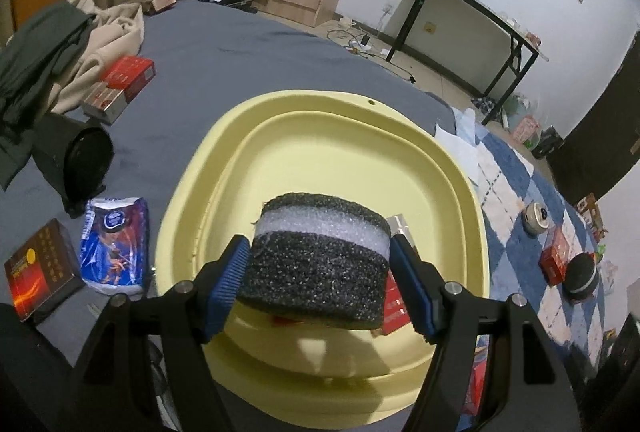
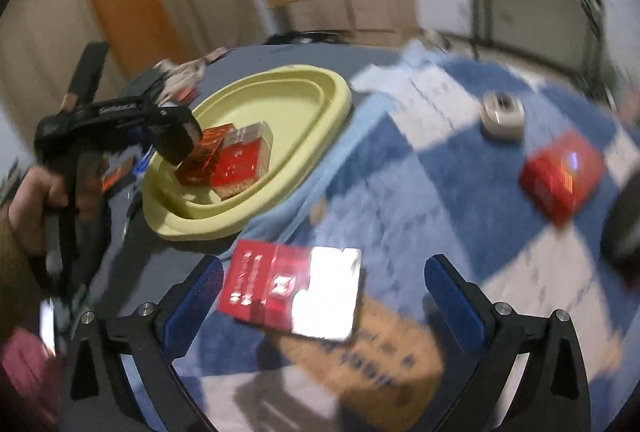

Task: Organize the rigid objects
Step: 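Carry the foam cylinder and red box over the yellow tray, then lower both held objects into the tray and open both tools, then lift both tools away from the tray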

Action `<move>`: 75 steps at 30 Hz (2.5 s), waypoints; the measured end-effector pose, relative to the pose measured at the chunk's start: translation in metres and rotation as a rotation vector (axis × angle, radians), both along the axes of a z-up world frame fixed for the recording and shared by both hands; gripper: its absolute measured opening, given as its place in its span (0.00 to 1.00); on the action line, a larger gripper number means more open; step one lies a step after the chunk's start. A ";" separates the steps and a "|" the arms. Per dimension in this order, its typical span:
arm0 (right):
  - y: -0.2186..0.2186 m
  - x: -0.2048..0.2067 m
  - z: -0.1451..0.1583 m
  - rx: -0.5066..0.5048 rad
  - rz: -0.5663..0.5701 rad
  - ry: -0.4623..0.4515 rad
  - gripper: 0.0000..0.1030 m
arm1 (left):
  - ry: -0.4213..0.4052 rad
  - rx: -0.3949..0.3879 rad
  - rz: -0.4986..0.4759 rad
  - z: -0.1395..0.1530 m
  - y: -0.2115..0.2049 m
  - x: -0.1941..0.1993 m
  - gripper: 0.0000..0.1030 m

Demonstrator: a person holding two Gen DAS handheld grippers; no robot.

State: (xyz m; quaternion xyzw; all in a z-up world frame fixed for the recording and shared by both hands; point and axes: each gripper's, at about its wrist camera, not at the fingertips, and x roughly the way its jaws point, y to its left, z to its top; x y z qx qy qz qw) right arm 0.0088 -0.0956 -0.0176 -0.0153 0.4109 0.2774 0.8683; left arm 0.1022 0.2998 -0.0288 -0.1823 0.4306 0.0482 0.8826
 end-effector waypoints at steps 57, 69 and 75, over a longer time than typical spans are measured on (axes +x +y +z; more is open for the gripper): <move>0.000 -0.026 0.082 -0.099 0.065 -0.230 1.00 | -0.144 0.103 -0.168 0.139 -0.114 -0.003 1.00; -0.248 -0.105 0.148 -0.146 -0.316 -0.257 1.00 | 0.003 -0.071 -0.321 0.111 -0.238 -0.082 1.00; -0.284 -0.126 0.126 -0.156 -0.472 -0.279 1.00 | -0.092 0.110 -0.395 0.082 -0.268 -0.113 1.00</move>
